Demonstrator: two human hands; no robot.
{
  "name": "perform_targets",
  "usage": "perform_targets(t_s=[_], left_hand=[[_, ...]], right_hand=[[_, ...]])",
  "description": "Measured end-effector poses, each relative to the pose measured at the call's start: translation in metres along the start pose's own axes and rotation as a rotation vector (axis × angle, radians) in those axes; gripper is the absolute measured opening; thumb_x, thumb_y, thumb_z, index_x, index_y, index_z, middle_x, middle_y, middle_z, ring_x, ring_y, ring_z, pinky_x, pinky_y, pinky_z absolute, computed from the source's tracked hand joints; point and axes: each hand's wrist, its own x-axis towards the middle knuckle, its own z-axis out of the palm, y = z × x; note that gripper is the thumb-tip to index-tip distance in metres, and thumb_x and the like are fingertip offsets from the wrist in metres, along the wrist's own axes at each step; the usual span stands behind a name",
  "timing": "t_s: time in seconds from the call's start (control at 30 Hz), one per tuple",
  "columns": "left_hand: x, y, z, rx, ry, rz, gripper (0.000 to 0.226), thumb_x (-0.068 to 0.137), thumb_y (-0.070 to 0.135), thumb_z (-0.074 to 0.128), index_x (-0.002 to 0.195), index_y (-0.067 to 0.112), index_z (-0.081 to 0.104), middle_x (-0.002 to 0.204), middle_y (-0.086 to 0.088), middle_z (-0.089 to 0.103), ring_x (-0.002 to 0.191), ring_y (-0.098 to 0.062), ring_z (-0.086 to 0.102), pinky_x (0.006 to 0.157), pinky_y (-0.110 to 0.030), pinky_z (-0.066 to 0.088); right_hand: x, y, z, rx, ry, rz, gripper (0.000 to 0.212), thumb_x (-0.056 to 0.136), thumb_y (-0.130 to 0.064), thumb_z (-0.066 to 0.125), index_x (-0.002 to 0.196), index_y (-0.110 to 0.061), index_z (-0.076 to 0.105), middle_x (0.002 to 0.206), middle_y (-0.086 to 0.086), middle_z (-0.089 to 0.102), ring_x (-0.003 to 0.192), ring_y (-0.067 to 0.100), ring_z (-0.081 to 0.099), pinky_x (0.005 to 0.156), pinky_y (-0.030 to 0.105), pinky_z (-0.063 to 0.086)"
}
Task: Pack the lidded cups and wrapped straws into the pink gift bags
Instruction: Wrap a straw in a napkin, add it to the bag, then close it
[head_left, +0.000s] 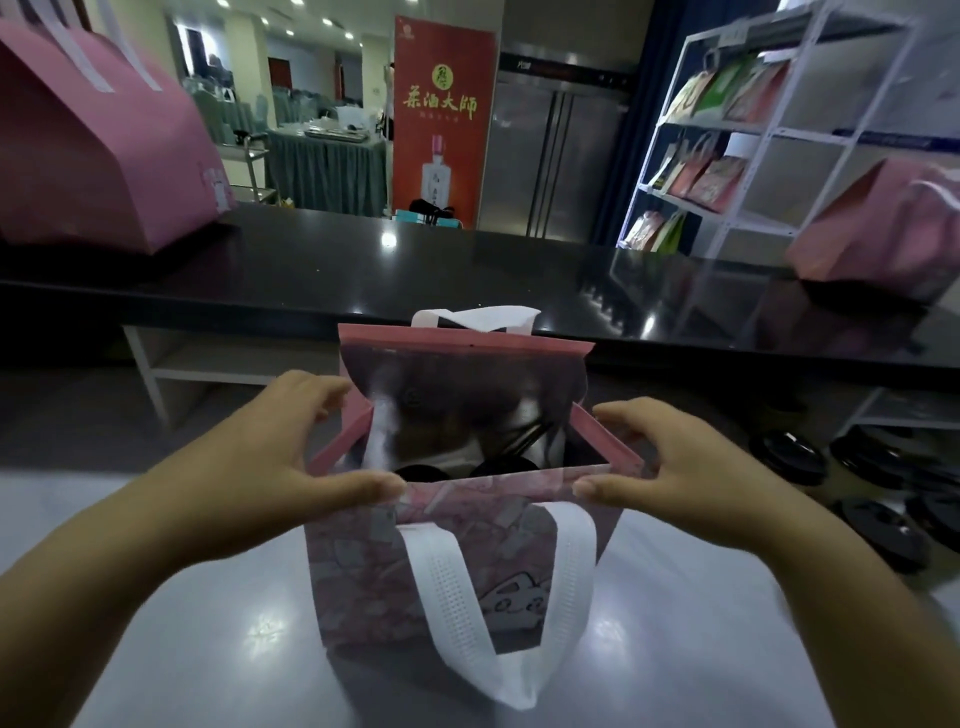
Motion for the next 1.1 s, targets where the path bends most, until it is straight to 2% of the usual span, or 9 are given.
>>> perform_targets(t_s=[0.1, 0.23, 0.43, 0.57, 0.67, 0.83, 0.97, 1.03, 1.1], left_hand=[[-0.002, 0.001, 0.001, -0.056, -0.101, -0.018, 0.068, 0.045, 0.082, 0.056, 0.105, 0.055, 0.040, 0.104, 0.028, 0.044, 0.094, 0.000, 0.052, 0.069, -0.015, 0.044], [0.001, 0.005, 0.003, -0.083, -0.107, 0.018, 0.033, 0.065, 0.054, 0.068, 0.089, 0.057, 0.045, 0.093, 0.031, 0.051, 0.084, 0.006, 0.056, 0.053, -0.010, 0.044], [0.010, 0.002, 0.018, -0.034, -0.031, 0.053, 0.034, 0.081, 0.035, 0.063, 0.113, 0.040, 0.052, 0.097, 0.028, 0.049, 0.088, 0.008, 0.050, 0.064, -0.010, 0.043], [0.014, 0.005, 0.025, 0.062, 0.037, 0.119, 0.023, 0.086, 0.026, 0.058, 0.106, 0.036, 0.060, 0.094, 0.022, 0.055, 0.084, 0.004, 0.053, 0.066, -0.011, 0.044], [0.015, 0.004, 0.031, 0.199, 0.085, 0.148, 0.025, 0.087, 0.026, 0.057, 0.111, 0.033, 0.060, 0.096, 0.018, 0.044, 0.093, -0.003, 0.039, 0.074, -0.014, 0.037], [0.010, 0.007, 0.034, 0.410, 0.231, 0.124, 0.019, 0.080, 0.038, 0.063, 0.099, 0.043, 0.062, 0.110, 0.008, 0.015, 0.112, -0.022, 0.009, 0.100, -0.041, 0.024], [0.015, 0.003, 0.025, 0.521, 0.200, 0.188, 0.019, 0.074, 0.044, 0.068, 0.091, 0.050, 0.063, 0.138, -0.002, 0.015, 0.130, -0.033, -0.005, 0.106, -0.050, 0.008], [0.021, 0.001, 0.020, 0.542, 0.189, 0.237, 0.019, 0.074, 0.044, 0.068, 0.091, 0.052, 0.063, 0.149, -0.004, 0.013, 0.136, -0.036, -0.014, 0.108, -0.049, -0.007], [0.028, -0.001, 0.015, 0.558, 0.107, 0.237, 0.020, 0.078, 0.046, 0.062, 0.096, 0.054, 0.059, 0.150, 0.004, 0.015, 0.139, -0.030, -0.010, 0.109, -0.049, -0.011]], right_hand=[[0.003, 0.000, 0.001, 0.058, -0.065, 0.019, 0.052, 0.060, -0.071, 0.068, 0.105, -0.051, 0.052, 0.099, -0.026, 0.058, 0.089, -0.003, 0.057, 0.071, 0.022, 0.054], [0.011, -0.004, 0.004, 0.098, -0.065, 0.027, 0.034, 0.071, -0.048, 0.070, 0.102, -0.042, 0.058, 0.095, -0.020, 0.062, 0.086, 0.001, 0.060, 0.071, 0.024, 0.055], [0.019, -0.011, 0.013, 0.058, -0.041, 0.021, 0.021, 0.084, -0.031, 0.067, 0.105, -0.034, 0.064, 0.094, -0.016, 0.064, 0.084, 0.004, 0.062, 0.072, 0.028, 0.058], [0.019, -0.015, 0.020, -0.016, 0.023, -0.025, 0.024, 0.089, -0.022, 0.060, 0.110, -0.034, 0.064, 0.098, -0.020, 0.058, 0.089, 0.002, 0.057, 0.076, 0.025, 0.055], [0.017, -0.015, 0.026, -0.192, 0.093, -0.079, 0.029, 0.090, -0.022, 0.056, 0.116, -0.035, 0.060, 0.107, -0.016, 0.041, 0.103, 0.007, 0.037, 0.089, 0.028, 0.047], [0.013, -0.014, 0.024, -0.493, 0.197, -0.121, 0.032, 0.080, -0.040, 0.065, 0.110, -0.046, 0.056, 0.130, -0.009, 0.012, 0.121, 0.024, 0.005, 0.100, 0.040, 0.014], [0.022, -0.015, 0.014, -0.499, 0.089, -0.138, 0.032, 0.080, -0.044, 0.063, 0.109, -0.052, 0.052, 0.151, -0.016, -0.012, 0.136, 0.025, -0.030, 0.105, 0.045, -0.014], [0.028, -0.016, 0.009, -0.442, 0.016, -0.122, 0.027, 0.080, -0.045, 0.064, 0.105, -0.051, 0.055, 0.154, -0.015, -0.002, 0.139, 0.020, -0.026, 0.107, 0.047, -0.017], [0.032, -0.016, 0.005, -0.404, -0.011, -0.135, 0.025, 0.079, -0.043, 0.065, 0.100, -0.051, 0.057, 0.146, -0.012, 0.023, 0.140, 0.014, -0.007, 0.108, 0.047, -0.014]])
